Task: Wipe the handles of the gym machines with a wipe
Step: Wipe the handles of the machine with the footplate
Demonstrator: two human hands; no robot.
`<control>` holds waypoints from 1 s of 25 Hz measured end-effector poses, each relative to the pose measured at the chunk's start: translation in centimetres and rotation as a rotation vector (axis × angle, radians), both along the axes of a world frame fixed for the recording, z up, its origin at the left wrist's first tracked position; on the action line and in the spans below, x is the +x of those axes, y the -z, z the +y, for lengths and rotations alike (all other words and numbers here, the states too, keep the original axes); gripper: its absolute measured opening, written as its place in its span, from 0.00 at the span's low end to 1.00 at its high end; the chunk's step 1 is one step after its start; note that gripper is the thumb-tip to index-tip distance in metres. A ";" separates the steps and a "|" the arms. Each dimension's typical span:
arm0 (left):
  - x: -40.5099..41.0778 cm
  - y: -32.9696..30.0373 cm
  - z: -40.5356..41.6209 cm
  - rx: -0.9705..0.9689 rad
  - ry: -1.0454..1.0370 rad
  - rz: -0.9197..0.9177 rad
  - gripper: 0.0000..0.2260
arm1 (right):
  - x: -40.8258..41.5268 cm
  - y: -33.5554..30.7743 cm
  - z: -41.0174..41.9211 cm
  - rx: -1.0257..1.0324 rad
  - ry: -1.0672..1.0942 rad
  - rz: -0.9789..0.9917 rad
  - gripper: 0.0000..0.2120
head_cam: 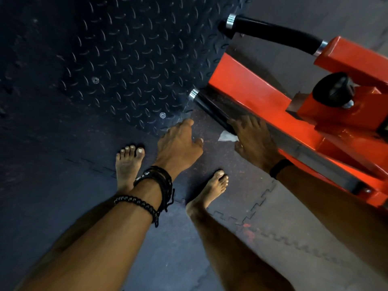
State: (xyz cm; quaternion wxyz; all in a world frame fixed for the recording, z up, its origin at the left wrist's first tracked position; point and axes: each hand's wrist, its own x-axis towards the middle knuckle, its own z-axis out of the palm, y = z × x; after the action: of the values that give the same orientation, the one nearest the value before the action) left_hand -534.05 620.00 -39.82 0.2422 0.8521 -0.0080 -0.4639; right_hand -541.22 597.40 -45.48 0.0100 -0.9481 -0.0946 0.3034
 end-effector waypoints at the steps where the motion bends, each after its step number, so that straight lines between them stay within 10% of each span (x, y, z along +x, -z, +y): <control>1: 0.0 0.0 0.0 -0.002 -0.001 0.003 0.26 | -0.2 -0.2 -0.4 0.055 -0.051 -0.023 0.24; 13: -0.5 0.8 0.1 0.003 -0.028 0.008 0.26 | 9.0 6.6 6.5 0.383 0.179 -0.184 0.10; 25: -1.2 0.8 -0.3 -0.113 -0.244 0.112 0.23 | -2.3 0.1 -1.4 0.362 0.219 -0.244 0.13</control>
State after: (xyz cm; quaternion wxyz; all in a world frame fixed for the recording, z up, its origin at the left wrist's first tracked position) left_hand -535.22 619.75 -40.66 0.3443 0.8045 0.0832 -0.4767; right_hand -543.56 596.05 -45.54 0.2013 -0.9650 -0.0447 0.1619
